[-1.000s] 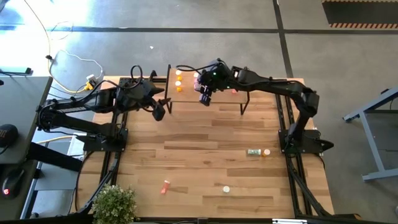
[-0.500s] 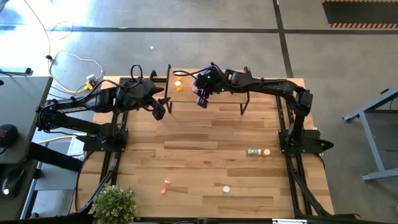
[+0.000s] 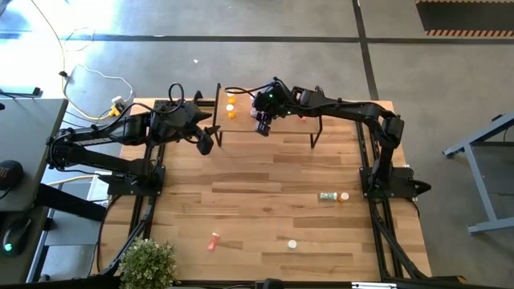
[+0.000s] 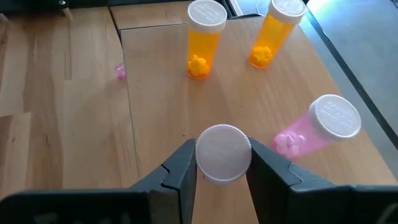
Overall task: Pick and place medicine bottles onto shelf by color
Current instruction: Put the bottom purple medicine bottle on the shelf aligned with the other purple medicine bottle, then put the pink medicine bottle on the shelf aligned with the other pink medicine bottles
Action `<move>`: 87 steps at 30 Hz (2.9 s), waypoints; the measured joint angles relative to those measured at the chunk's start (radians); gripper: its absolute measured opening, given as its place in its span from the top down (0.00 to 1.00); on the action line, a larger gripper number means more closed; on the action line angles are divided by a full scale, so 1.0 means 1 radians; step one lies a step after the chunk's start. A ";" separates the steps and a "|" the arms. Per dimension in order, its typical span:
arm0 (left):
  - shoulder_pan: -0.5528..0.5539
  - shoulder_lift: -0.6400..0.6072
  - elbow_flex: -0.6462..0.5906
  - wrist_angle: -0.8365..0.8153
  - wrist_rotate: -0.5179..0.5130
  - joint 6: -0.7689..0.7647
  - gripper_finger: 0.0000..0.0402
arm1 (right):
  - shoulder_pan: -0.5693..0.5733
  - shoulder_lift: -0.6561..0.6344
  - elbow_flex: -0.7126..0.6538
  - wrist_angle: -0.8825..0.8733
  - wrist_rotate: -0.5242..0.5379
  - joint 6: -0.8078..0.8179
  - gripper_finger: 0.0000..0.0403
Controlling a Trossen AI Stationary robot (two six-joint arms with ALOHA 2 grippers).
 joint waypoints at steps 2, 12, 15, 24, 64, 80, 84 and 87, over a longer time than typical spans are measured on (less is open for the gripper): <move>0.000 0.000 0.000 0.000 0.000 0.000 0.41 | 0.000 0.000 0.000 0.000 -0.001 0.001 0.74; 0.000 0.000 0.000 0.000 0.000 0.000 0.41 | 0.000 0.000 0.000 0.000 0.005 -0.002 0.69; 0.000 0.000 0.000 0.000 0.000 0.000 0.41 | 0.000 0.000 0.000 0.007 0.006 -0.004 0.67; 0.000 0.000 0.000 0.000 0.000 0.000 0.41 | -0.011 0.000 0.000 0.025 0.008 -0.003 0.63; 0.000 0.000 0.000 0.000 0.085 0.027 0.41 | 0.118 -0.012 0.319 -0.501 -0.054 0.249 0.60; -0.002 0.000 0.000 0.001 0.142 0.029 0.41 | 0.415 -0.015 0.317 -0.809 0.210 0.343 0.60; -0.002 0.000 0.000 0.000 0.140 0.061 0.41 | 0.468 -0.044 0.234 -0.847 0.260 0.386 0.60; -0.002 0.000 0.000 -0.001 0.140 0.059 0.41 | 0.513 -0.128 0.089 -0.813 0.251 0.455 0.60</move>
